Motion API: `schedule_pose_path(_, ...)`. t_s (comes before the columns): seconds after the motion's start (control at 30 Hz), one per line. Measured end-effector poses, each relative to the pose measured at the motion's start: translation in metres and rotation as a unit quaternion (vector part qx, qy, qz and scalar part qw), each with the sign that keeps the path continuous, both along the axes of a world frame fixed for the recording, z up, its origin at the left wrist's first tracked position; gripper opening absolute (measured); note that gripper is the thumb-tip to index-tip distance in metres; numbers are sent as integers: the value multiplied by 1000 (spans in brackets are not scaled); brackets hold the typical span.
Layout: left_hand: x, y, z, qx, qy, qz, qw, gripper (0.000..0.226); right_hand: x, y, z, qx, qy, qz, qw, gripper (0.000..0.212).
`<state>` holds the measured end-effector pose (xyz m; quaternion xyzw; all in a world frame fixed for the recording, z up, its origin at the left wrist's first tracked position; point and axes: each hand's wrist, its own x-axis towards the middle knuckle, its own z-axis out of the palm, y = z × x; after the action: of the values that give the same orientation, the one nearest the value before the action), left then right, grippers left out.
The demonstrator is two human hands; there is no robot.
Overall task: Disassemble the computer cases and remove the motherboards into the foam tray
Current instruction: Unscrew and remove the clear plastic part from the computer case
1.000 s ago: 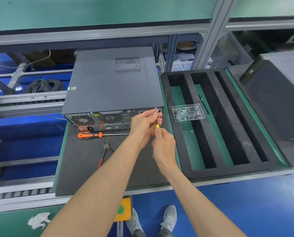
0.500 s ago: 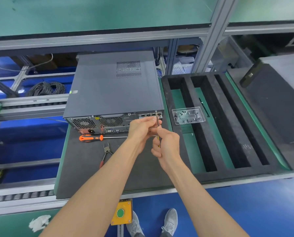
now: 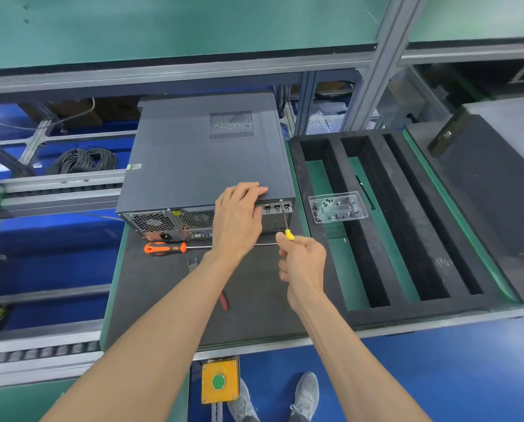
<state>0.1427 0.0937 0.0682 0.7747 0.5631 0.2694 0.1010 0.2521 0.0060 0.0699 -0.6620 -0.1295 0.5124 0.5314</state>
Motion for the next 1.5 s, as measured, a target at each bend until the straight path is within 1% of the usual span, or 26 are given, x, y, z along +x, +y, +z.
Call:
schedule_pose_path(0.07,-4,4,-3,8,1,-11,1000,36,0,2,2,-13,21,0,1000,21)
schedule_pose_path(0.13,-5,6,-5,16,3,-10,1000,36,1,4,2,-34,35,2,999,36)
schedule_pose_path(0.2,-6,7,-7,23,6,-10,1000,36,1,4,1,-42,27,9,999,43)
schedule_pose_path(0.33,-10,9,-9,26,4,-15,1000,35,3,-1,0,-18,18,10,1000,25)
schedule_pose_path(0.37,-10,10,-10,26,2,-17,1000,35,3,-1,0,-15,16,11,1000,25)
schedule_pose_path(0.43,-11,9,-11,28,-1,-21,999,35,4,1,2,-20,23,12,999,28)
schedule_pose_path(0.5,-11,9,-11,30,-2,-24,999,35,6,4,3,-38,29,15,999,38)
schedule_pose_path(0.53,-11,9,-11,30,-2,-23,999,35,6,4,3,-45,26,17,999,40)
schedule_pose_path(0.57,-11,9,-12,30,-2,-23,999,35,6,4,3,-47,23,17,998,38)
schedule_pose_path(0.67,-11,9,-12,32,-9,-22,999,34,7,1,3,-25,25,16,999,25)
schedule_pose_path(0.8,-9,10,-13,41,-8,-15,999,33,7,1,3,-12,44,22,999,28)
schedule_pose_path(0.9,-8,10,-15,46,-2,-10,999,33,7,3,2,-33,40,21,998,40)
schedule_pose_path(0.93,-8,10,-16,48,-2,-10,999,33,7,2,2,-34,37,19,999,39)
schedule_pose_path(1.03,-8,10,-17,51,-5,-9,999,33,8,-1,1,-9,46,18,999,27)
schedule_pose_path(1.17,-8,10,-17,49,-3,-8,999,33,9,0,1,4,52,26,998,30)
schedule_pose_path(1.27,-7,9,-16,48,-5,-7,999,32,9,1,1,-15,50,27,998,41)
schedule_pose_path(1.33,-7,9,-16,47,-7,-6,999,32,10,1,0,-22,39,17,999,38)
schedule_pose_path(1.43,-7,8,-15,44,-10,-6,999,32,12,-1,0,1,41,13,999,27)
schedule_pose_path(1.5,-7,8,-15,41,-9,-5,999,32,12,0,0,13,41,15,999,26)
